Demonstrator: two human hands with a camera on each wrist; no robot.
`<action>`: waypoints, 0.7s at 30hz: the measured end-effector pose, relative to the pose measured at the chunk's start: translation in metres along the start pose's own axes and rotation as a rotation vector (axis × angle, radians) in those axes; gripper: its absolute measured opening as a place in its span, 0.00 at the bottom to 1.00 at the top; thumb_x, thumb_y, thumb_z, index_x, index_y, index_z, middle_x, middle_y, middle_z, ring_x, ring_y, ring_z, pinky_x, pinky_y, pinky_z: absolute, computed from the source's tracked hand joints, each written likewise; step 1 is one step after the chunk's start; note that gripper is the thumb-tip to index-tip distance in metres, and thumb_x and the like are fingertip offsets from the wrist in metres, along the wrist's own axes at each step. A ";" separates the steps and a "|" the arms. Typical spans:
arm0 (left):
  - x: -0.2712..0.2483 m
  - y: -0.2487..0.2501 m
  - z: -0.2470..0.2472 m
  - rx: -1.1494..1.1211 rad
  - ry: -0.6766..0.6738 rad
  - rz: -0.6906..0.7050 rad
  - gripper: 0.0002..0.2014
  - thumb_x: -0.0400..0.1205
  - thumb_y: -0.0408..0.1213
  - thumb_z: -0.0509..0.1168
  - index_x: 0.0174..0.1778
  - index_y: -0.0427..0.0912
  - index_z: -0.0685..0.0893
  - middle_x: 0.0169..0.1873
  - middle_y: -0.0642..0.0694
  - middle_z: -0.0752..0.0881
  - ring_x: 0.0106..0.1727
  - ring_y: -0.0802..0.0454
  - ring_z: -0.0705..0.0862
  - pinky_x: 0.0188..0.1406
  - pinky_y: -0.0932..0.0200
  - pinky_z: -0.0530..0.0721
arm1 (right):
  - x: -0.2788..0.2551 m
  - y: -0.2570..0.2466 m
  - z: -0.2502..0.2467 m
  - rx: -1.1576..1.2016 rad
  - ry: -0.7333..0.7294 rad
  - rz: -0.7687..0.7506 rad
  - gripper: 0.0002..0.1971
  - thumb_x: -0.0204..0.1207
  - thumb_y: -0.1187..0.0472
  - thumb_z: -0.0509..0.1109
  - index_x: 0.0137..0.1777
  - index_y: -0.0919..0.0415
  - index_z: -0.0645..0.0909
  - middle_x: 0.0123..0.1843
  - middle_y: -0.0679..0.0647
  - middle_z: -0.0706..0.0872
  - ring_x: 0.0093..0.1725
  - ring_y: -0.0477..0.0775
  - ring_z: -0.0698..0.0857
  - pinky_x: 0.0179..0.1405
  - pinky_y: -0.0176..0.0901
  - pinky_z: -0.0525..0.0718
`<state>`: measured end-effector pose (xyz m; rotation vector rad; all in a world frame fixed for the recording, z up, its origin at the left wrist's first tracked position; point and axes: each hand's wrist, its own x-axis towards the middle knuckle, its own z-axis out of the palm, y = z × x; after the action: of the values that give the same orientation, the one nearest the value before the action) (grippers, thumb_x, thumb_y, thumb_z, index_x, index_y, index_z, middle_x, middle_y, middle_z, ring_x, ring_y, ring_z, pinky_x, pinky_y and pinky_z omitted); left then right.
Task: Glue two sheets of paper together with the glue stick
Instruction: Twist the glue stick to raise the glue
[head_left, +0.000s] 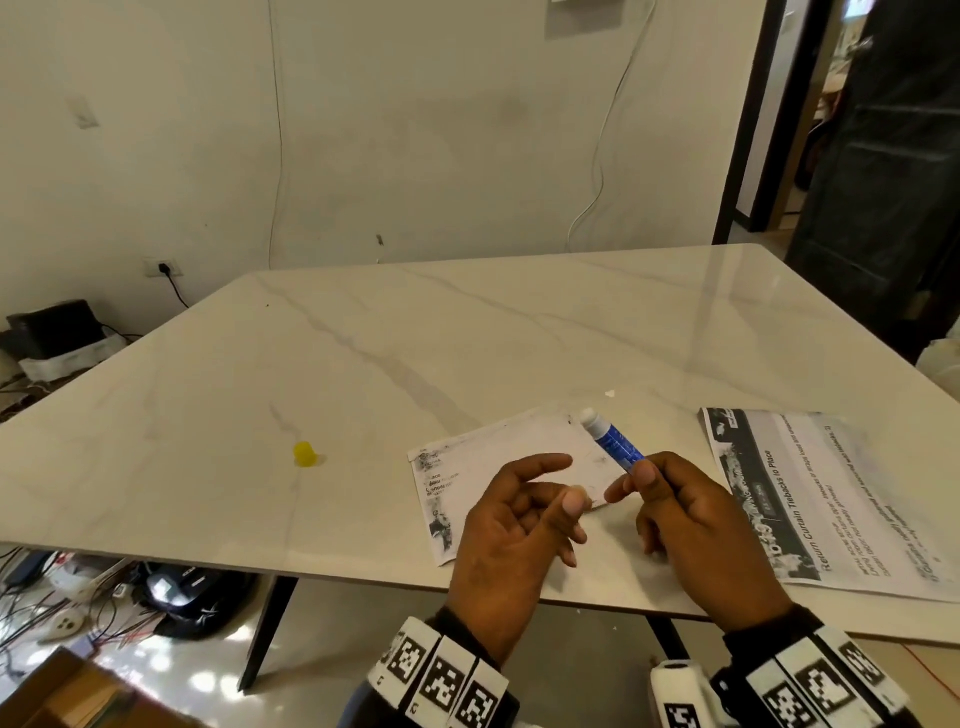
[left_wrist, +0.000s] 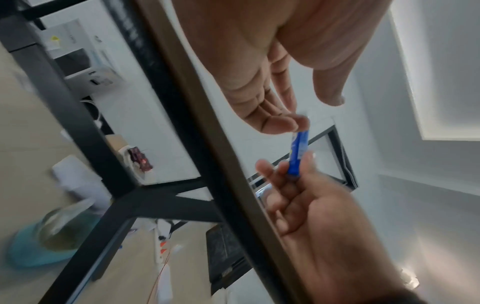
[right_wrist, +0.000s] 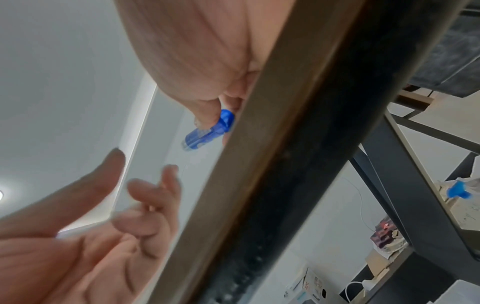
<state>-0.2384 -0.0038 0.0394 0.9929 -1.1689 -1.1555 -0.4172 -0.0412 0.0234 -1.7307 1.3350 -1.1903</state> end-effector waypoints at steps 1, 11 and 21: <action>0.000 0.010 -0.005 0.051 -0.023 0.047 0.15 0.79 0.42 0.71 0.62 0.46 0.85 0.47 0.39 0.91 0.41 0.49 0.88 0.38 0.53 0.87 | 0.000 0.000 -0.001 0.011 0.016 0.010 0.18 0.83 0.39 0.56 0.46 0.45 0.84 0.27 0.59 0.84 0.25 0.55 0.81 0.31 0.52 0.82; 0.049 0.044 -0.107 1.332 -0.372 0.153 0.19 0.84 0.53 0.65 0.72 0.64 0.79 0.73 0.60 0.79 0.73 0.59 0.76 0.75 0.54 0.73 | -0.001 -0.002 -0.004 0.092 0.048 0.025 0.18 0.72 0.39 0.66 0.55 0.45 0.88 0.32 0.55 0.89 0.27 0.48 0.83 0.34 0.47 0.85; 0.037 0.016 -0.052 1.514 -0.705 0.063 0.30 0.88 0.60 0.47 0.87 0.57 0.57 0.88 0.52 0.55 0.87 0.49 0.56 0.84 0.44 0.59 | -0.001 0.005 -0.011 0.288 0.272 0.110 0.09 0.81 0.55 0.70 0.58 0.44 0.87 0.39 0.55 0.86 0.35 0.52 0.80 0.41 0.48 0.82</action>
<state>-0.1836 -0.0378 0.0533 1.6184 -2.7672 -0.3625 -0.4291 -0.0416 0.0231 -1.3121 1.3171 -1.5110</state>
